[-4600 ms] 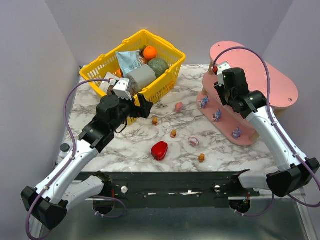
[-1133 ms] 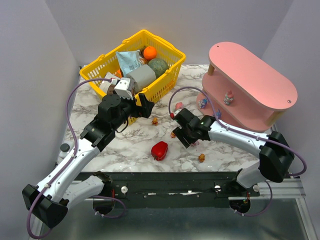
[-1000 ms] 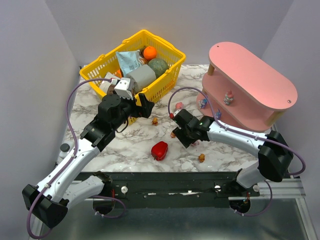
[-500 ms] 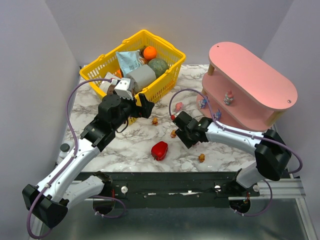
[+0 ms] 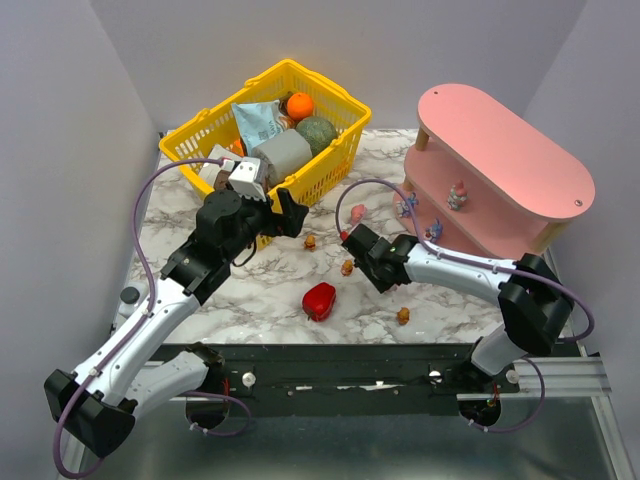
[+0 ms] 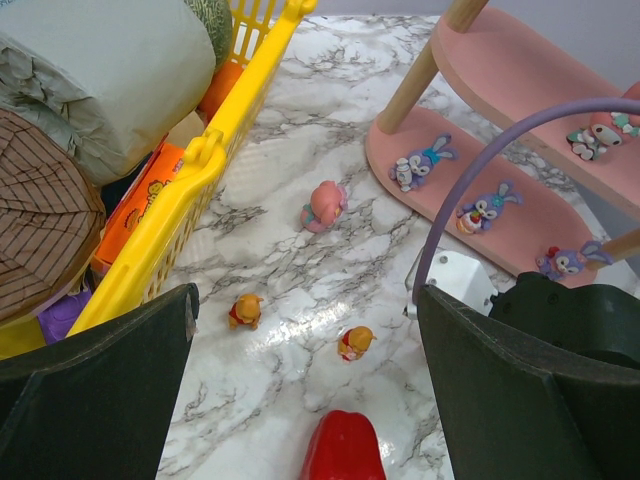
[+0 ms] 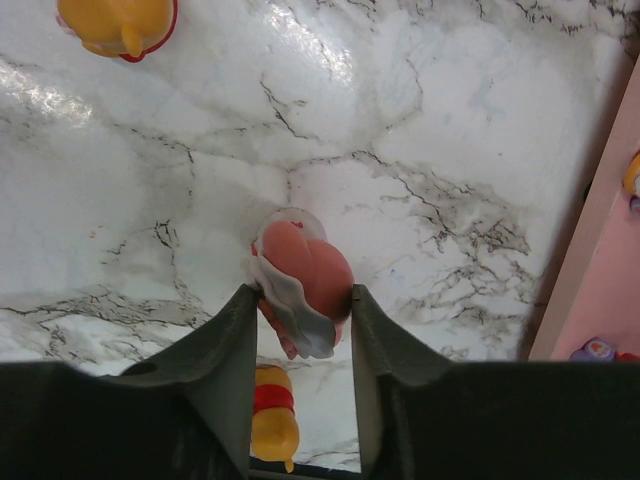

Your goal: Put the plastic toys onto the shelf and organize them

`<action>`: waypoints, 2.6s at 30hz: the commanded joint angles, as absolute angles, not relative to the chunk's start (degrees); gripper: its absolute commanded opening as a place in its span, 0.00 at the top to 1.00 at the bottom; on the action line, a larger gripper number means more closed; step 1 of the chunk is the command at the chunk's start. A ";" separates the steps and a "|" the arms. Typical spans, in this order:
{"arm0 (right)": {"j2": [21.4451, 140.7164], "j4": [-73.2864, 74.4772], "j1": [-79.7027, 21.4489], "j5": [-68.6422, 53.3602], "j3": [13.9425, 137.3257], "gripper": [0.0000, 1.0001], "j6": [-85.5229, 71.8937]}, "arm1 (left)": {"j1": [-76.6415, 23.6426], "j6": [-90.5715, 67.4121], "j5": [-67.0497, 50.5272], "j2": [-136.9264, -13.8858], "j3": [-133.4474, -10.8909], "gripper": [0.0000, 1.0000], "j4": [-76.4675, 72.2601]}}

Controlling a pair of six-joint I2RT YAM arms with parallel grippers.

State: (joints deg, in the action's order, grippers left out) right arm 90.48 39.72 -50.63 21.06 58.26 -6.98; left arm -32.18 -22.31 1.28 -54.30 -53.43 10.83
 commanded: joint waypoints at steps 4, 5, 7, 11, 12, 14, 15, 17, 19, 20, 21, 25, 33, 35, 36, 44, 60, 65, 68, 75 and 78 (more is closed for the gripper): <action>90.01 43.93 -50.71 24.34 62.91 0.80 -6.95 | -31.73 -21.80 1.14 -52.82 -52.65 0.01 10.02; 89.56 44.82 -50.36 24.69 63.71 0.80 -6.51 | -31.73 -21.71 1.06 -53.00 -52.73 0.01 10.02; 87.37 47.53 -48.79 25.66 65.73 0.82 -5.20 | -31.73 -21.62 1.05 -52.82 -52.91 0.01 10.11; 82.89 52.63 -45.01 25.66 72.83 0.83 -1.76 | -31.73 -21.53 0.88 -53.00 -53.00 0.01 9.93; 82.27 53.60 -44.22 25.75 74.17 0.83 -1.15 | -31.73 -21.53 0.79 -53.00 -53.00 0.01 9.84; 80.51 56.77 -42.02 24.79 76.98 0.84 1.30 | -31.64 -21.62 0.70 -53.00 -52.82 0.01 9.49; 80.07 57.73 -41.40 24.79 79.25 0.85 1.84 | -31.64 -21.71 0.62 -53.00 -52.82 0.01 9.41; 78.93 60.81 -39.56 24.52 81.73 0.85 3.42 | -31.64 -21.71 0.53 -53.09 -52.82 0.01 9.14; 78.31 63.53 -37.63 24.17 84.37 0.86 4.74 | -31.64 -21.62 0.27 -53.09 -52.82 0.01 9.05; 77.61 64.41 -37.01 23.91 84.98 0.86 5.27 | -31.64 -21.62 0.35 -53.09 -52.82 0.01 8.97; 77.35 65.29 -36.39 23.99 85.60 0.86 5.71 | -31.64 -21.53 0.26 -53.26 -52.82 0.01 8.96; 74.80 68.46 -34.11 23.38 86.57 0.87 9.04 | -31.55 -21.45 0.09 -53.61 -52.74 0.01 8.61; 68.30 69.70 -33.14 23.02 84.47 0.88 13.53 | -31.55 -21.71 -1.93 -54.32 -52.56 0.01 7.82; 65.66 69.79 -32.70 22.59 83.68 0.88 15.11 | -31.46 -21.53 -2.02 -54.40 -52.56 0.01 7.73; 64.96 69.79 -32.52 22.67 82.63 0.88 15.55 | -31.46 -21.45 -2.20 -54.49 -52.56 0.01 7.73; 57.66 67.41 -29.10 26.19 75.15 0.89 21.00 | -31.38 -21.53 -2.99 -54.76 -52.56 0.01 7.03; 56.43 62.05 -24.79 31.73 72.07 0.88 30.58 | -31.29 -21.62 -2.90 -54.40 -51.77 0.01 6.68; 55.81 60.56 -23.56 30.68 70.75 0.80 31.03 | -31.20 -21.45 -3.25 -54.67 -51.77 0.01 6.50; 55.46 60.56 -23.47 30.06 70.66 0.78 31.03 | -31.20 -21.36 -3.43 -54.67 -51.68 0.01 6.50; 55.55 60.38 -23.38 29.27 69.70 0.75 31.03 | -31.11 -21.45 -3.43 -54.84 -51.33 0.01 6.42; 55.55 60.21 -23.29 29.35 69.26 0.74 31.11 | -31.11 -21.45 -3.34 -54.93 -51.42 0.01 6.42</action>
State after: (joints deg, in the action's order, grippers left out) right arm 56.42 61.82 -23.77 29.32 70.30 30.11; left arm -31.44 -22.11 -2.22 -54.72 -51.88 7.68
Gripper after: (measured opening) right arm 0.264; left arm 0.988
